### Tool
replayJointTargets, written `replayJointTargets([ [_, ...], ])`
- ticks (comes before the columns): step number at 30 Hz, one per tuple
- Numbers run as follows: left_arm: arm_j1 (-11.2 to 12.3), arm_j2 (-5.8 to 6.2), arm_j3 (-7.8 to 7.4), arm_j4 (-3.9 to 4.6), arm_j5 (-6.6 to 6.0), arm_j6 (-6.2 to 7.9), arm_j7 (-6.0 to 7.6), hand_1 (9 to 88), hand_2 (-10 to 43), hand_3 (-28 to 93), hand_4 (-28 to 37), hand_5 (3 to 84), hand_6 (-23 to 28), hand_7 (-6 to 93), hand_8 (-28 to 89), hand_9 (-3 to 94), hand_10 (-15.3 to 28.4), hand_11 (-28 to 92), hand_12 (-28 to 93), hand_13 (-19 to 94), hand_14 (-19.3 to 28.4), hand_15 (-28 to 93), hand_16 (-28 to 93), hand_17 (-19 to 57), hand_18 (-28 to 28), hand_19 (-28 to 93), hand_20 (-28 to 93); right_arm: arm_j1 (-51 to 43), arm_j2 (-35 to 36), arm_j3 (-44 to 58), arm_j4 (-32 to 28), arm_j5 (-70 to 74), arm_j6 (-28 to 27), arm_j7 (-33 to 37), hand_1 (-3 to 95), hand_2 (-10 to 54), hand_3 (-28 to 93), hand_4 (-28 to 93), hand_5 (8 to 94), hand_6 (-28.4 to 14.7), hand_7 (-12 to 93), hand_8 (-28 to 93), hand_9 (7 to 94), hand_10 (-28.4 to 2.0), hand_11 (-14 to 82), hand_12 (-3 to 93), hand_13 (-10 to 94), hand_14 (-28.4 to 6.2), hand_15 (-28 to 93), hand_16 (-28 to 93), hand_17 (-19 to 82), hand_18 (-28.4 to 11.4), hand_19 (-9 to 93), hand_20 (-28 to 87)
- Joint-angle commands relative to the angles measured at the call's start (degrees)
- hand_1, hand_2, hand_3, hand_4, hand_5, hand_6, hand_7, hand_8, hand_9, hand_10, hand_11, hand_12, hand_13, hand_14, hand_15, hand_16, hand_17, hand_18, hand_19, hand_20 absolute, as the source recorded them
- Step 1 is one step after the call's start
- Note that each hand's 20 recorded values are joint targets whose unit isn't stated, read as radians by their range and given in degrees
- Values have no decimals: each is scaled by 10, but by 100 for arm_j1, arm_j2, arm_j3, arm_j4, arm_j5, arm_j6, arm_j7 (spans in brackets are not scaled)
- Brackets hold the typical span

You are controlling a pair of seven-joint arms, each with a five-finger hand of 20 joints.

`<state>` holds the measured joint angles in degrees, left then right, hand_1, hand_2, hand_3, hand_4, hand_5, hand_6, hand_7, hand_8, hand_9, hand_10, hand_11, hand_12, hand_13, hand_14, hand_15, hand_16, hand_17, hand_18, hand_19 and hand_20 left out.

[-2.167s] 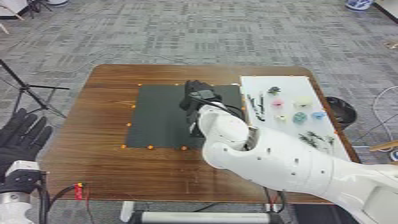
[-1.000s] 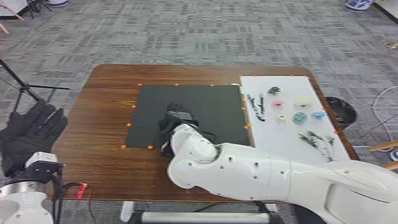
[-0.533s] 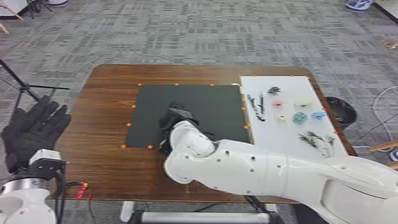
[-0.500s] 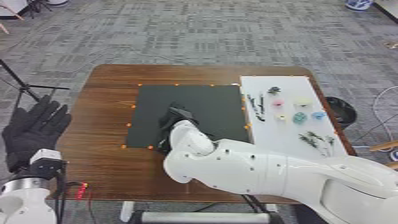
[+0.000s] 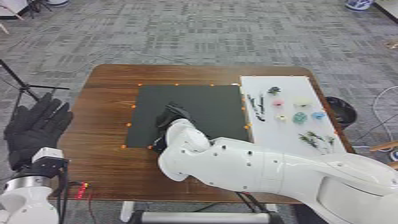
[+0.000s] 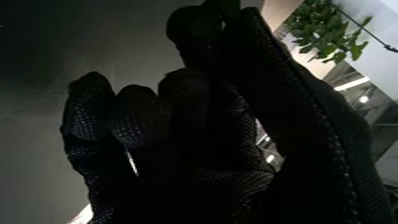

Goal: Arrange flowers

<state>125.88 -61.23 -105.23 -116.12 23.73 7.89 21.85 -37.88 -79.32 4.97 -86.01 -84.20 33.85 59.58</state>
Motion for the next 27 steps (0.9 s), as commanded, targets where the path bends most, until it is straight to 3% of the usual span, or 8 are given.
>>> replayJointTargets([
  [1, -5, -9, -3, 35, -2, -70, 62, 244, 147, 701, -283, 406, 107, 77, -70, 312, 168, 199, 107, 239, 164, 284, -25, -70, 162, 357, 114, 61, -50, 58, 37, -103, 97, 88, 497, -95, 671, -244, 705, -23, 440, 171, 683, -154, 589, 575, 640, -169, 736, 512, 354, -272, 810, 396],
  [8, -14, -9, -4, 43, -21, -75, 67, 244, 147, 703, -283, 406, 106, 77, -69, 313, 169, 200, 107, 238, 164, 285, -24, -69, 162, 357, 113, 17, -21, 100, 12, -80, 49, 72, 476, -95, 649, -239, 697, -34, 420, 156, 667, -165, 609, 518, 630, -173, 734, 505, 349, -274, 809, 392],
  [12, -27, -17, 3, 54, -20, -75, 82, 244, 146, 704, -283, 406, 106, 78, -69, 313, 169, 199, 106, 239, 164, 286, -24, -70, 162, 357, 113, 0, -11, 112, 7, -114, -39, 103, 419, -95, 706, -251, 716, -51, 323, 131, 665, -169, 606, 506, 626, -176, 732, 495, 345, -276, 806, 388],
  [19, -32, -50, -14, 73, -30, -90, 68, 242, 146, 707, -283, 406, 106, 79, -70, 313, 168, 200, 106, 239, 164, 286, -25, -69, 162, 357, 113, -64, 65, 121, -58, -207, -23, 111, 393, -95, 726, -247, 711, -57, 300, 73, 656, -173, 601, 499, 619, -180, 729, 486, 341, -279, 804, 383],
  [21, -69, -93, -59, 93, -21, -106, -20, 243, 146, 706, -283, 406, 107, 78, -70, 313, 169, 200, 106, 238, 164, 286, -25, -69, 162, 357, 113, -137, 250, 114, -268, -238, 1, -5, 345, -95, 744, -220, 690, -62, 347, -76, 647, -176, 603, 485, 612, -182, 731, 478, 335, -278, 806, 371],
  [24, -43, -120, -116, 128, -172, -204, 48, 228, 157, 689, -283, 407, 107, 78, -70, 313, 170, 200, 106, 239, 164, 286, -25, -70, 162, 357, 113, -262, 600, 162, -632, -239, -74, -379, 279, 31, 757, -202, 647, -75, 369, -104, 634, -189, 536, 378, 597, -192, 721, 448, 317, -279, 804, 350],
  [25, -48, -96, -129, 149, -270, -206, -3, 226, 164, 663, -283, 407, 107, 77, -70, 313, 170, 199, 106, 238, 164, 286, -25, -70, 162, 357, 113, -338, 717, 193, -747, -226, -69, -451, 275, 45, 760, -200, 642, -77, 372, -106, 633, -189, 518, 358, 593, -194, 719, 443, 313, -278, 802, 345],
  [27, -32, -106, -147, 211, -620, -265, 89, 242, 178, 588, -283, 408, 107, 74, -70, 314, 171, 197, 105, 241, 164, 279, -26, -70, 163, 355, 113, -402, 919, 225, -907, -32, -132, -796, 268, 76, 767, -198, 623, -83, 382, -109, 628, -193, 429, 294, 574, -195, 702, 418, 299, -273, 788, 332],
])
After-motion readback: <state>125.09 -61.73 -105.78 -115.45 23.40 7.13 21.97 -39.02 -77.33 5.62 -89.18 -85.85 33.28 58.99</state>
